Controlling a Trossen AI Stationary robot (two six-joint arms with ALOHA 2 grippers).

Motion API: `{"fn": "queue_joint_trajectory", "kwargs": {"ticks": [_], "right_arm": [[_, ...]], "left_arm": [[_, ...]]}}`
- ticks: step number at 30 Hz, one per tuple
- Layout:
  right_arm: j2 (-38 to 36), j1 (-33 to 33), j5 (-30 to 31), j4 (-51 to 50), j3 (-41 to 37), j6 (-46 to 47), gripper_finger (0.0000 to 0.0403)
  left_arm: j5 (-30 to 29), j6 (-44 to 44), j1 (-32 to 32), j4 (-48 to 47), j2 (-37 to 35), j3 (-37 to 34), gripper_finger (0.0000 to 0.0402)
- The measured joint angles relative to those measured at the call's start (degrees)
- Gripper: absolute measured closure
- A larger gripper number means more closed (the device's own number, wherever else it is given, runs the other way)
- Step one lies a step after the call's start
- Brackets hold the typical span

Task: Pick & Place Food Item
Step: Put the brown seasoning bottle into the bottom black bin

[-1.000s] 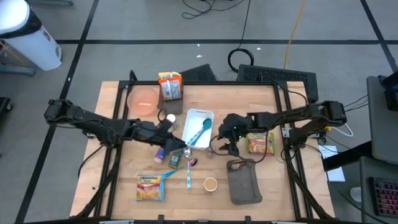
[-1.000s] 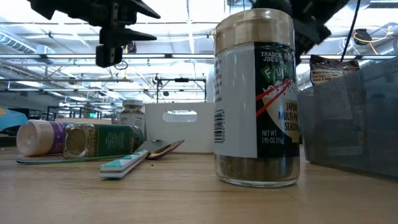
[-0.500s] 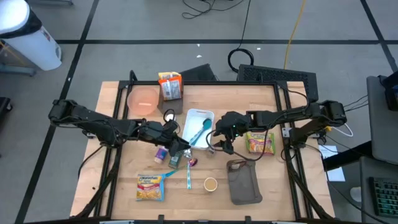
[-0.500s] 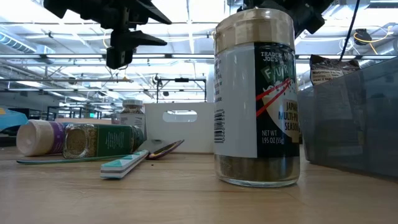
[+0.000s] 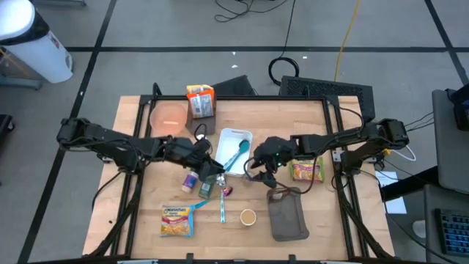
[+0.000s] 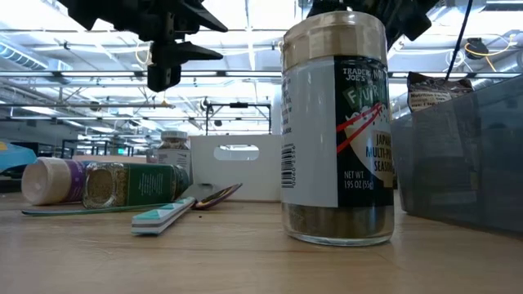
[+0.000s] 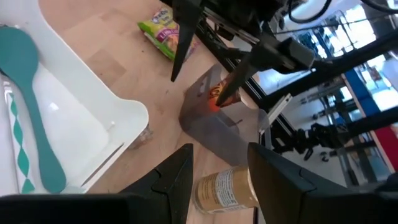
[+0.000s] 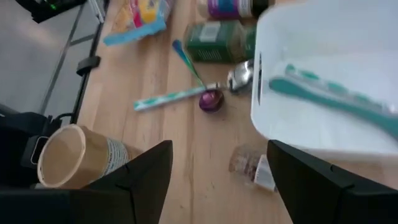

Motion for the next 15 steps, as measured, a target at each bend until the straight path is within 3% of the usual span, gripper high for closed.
{"fn": "queue_joint_trajectory", "kwargs": {"ticks": [5, 9, 15], "right_arm": [[0.0, -0.1, -0.1, 5.3, 0.0, 0.1, 0.0149], [0.0, -0.3, 0.0, 10.8, 0.0, 3.8, 0.0149], [0.0, -0.6, 0.2, 19.6, 0.0, 10.7, 0.0149]], "left_arm": [[3.7, 3.0, 1.7, 0.1, 0.0, 0.0, 0.0243], [8.4, 4.5, 2.9, 0.1, 0.0, 0.0, 0.0243], [11.0, 6.1, 3.4, 0.1, 0.0, 0.0, 0.0243]]}}
